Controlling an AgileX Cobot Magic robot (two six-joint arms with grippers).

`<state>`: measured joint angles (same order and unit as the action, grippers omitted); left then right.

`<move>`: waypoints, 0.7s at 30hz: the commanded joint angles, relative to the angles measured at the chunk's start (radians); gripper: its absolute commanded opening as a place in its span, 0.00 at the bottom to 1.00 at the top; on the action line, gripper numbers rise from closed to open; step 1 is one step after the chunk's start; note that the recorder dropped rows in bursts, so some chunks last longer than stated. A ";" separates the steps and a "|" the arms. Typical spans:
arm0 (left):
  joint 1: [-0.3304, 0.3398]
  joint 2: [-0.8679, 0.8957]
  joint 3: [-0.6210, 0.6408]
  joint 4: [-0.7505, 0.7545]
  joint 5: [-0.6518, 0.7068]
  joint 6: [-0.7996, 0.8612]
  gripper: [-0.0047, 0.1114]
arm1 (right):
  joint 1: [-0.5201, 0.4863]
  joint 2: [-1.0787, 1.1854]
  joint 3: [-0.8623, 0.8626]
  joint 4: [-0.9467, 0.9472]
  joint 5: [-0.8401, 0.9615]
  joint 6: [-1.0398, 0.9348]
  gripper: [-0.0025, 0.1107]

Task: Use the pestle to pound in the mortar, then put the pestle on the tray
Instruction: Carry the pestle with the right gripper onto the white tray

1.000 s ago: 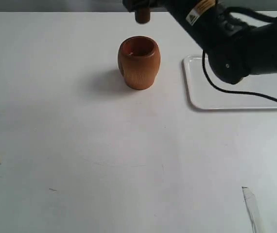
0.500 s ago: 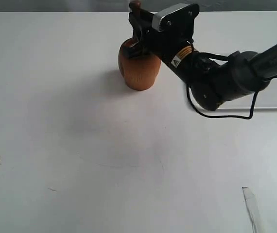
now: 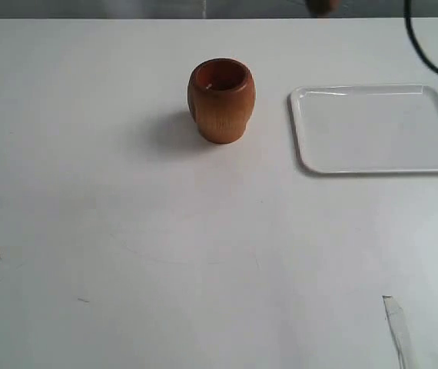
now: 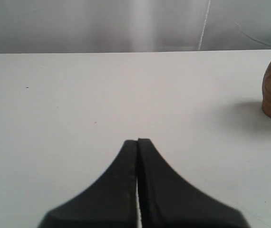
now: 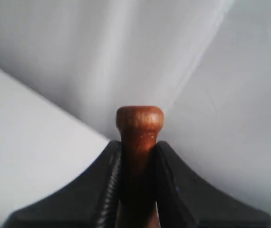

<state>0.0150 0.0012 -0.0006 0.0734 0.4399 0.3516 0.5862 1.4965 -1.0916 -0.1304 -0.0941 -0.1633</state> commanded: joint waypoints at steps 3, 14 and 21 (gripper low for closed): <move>-0.008 -0.001 0.001 -0.007 -0.003 -0.008 0.04 | -0.133 0.066 -0.154 -0.016 0.874 -0.041 0.02; -0.008 -0.001 0.001 -0.007 -0.003 -0.008 0.04 | -0.206 0.446 -0.151 0.002 0.835 -0.511 0.02; -0.008 -0.001 0.001 -0.007 -0.003 -0.008 0.04 | -0.208 0.477 -0.156 -0.030 0.792 -0.513 0.26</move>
<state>0.0150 0.0012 -0.0006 0.0734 0.4399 0.3516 0.3832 1.9882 -1.2386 -0.1391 0.7112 -0.6620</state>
